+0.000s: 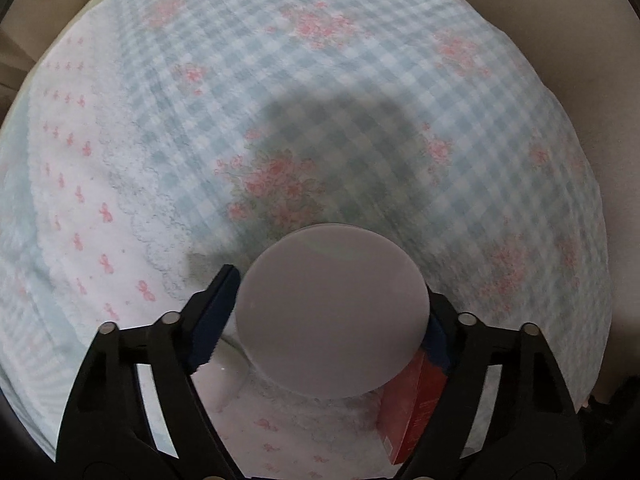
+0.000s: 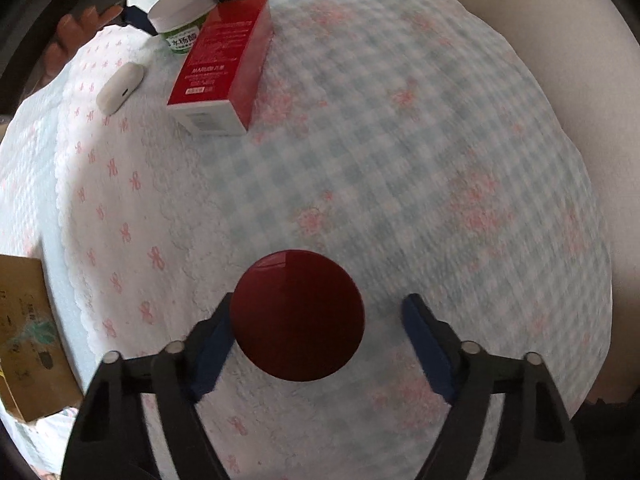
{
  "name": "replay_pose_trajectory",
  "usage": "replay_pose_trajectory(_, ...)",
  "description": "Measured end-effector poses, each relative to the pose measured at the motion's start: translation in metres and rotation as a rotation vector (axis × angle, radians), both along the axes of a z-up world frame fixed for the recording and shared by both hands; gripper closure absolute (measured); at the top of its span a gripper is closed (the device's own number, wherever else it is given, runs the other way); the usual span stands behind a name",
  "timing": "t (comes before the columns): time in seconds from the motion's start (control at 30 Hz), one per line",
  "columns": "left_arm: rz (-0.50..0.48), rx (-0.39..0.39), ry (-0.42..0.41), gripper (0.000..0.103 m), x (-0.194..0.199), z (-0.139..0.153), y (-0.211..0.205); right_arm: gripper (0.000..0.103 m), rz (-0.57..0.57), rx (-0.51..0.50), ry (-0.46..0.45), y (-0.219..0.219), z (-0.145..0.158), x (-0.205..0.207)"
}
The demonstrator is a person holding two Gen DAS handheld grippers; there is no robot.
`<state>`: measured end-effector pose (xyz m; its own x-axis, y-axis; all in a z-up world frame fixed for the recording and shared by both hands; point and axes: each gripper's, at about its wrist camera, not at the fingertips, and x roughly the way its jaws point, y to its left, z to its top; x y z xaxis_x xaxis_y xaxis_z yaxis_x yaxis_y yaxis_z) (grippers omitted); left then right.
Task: Organize rigid objects
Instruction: 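Grasp the white-lidded jar with the left tool while the right tool grasps the red lid, then carry the jar and red lid into the box and release both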
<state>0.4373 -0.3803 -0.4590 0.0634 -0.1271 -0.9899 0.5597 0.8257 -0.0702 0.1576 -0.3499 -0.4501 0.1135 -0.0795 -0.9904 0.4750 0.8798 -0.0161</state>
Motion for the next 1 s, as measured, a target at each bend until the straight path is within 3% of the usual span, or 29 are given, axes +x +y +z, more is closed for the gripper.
replay_pose_trajectory(0.03, -0.008, -0.011, 0.004, 0.034, -0.001, 0.0, -0.001, 0.031, 0.006, -0.004, 0.002, 0.002, -0.001, -0.001)
replay_pose_trajectory(0.2, -0.017, -0.015, -0.01, 0.034, -0.004, -0.003, -0.003, 0.052, 0.064, -0.011, -0.016, 0.016, -0.006, 0.007)
replay_pose_trajectory(0.43, -0.022, -0.027, -0.033, 0.035, -0.006, 0.005, 0.001, 0.053, 0.087, -0.009, -0.02, 0.024, -0.005, 0.006)
replay_pose_trajectory(0.73, -0.018, -0.082, -0.099, 0.035, -0.02, 0.056, 0.022, 0.053, 0.089, -0.012, -0.05, 0.005, 0.011, 0.003)
replay_pose_trajectory(1.0, 0.029, -0.127, -0.158, 0.035, -0.043, 0.124, 0.062, 0.053, 0.095, -0.067, -0.137, -0.003, 0.054, 0.005)
